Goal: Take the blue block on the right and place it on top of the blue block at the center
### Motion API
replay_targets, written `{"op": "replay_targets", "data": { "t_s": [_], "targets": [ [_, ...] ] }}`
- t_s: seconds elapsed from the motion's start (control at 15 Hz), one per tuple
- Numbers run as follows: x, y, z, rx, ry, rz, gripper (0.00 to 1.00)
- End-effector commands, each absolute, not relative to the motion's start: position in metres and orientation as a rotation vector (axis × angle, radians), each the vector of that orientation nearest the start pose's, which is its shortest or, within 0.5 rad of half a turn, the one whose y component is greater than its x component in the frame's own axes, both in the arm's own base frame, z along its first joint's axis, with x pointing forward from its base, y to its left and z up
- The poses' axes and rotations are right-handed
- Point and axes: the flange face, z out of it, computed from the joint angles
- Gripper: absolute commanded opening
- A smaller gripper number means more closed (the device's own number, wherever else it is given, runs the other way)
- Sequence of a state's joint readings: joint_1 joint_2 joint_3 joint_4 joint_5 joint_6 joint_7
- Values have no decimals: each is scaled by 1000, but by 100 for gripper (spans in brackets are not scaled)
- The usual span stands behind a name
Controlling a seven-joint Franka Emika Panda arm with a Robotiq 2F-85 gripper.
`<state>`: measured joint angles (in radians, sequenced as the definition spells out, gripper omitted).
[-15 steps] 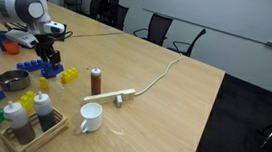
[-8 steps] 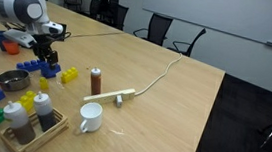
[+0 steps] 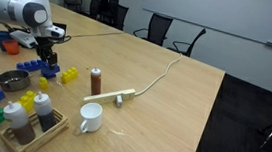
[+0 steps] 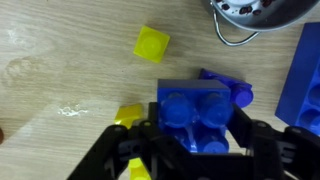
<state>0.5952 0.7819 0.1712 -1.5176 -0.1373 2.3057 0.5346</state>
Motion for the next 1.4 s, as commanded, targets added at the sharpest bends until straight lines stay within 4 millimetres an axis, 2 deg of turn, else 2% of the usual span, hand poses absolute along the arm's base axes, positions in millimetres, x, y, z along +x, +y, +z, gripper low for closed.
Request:
{"op": "replay_targets", "data": {
  "t_s": [0.0, 0.33, 0.53, 0.73, 1.07, 1.33],
  "targets": [
    [542, 499, 209, -3115, -357, 0, 43],
    [535, 526, 218, -3144, -300, 39, 43],
    [529, 534, 209, -3132, -264, 47, 43],
    [529, 533, 201, -3122, -196, 26, 43],
    [532, 530, 203, -3101, -69, -19, 43],
    [524, 528, 198, -3091, 44, 6, 43]
  ]
}}
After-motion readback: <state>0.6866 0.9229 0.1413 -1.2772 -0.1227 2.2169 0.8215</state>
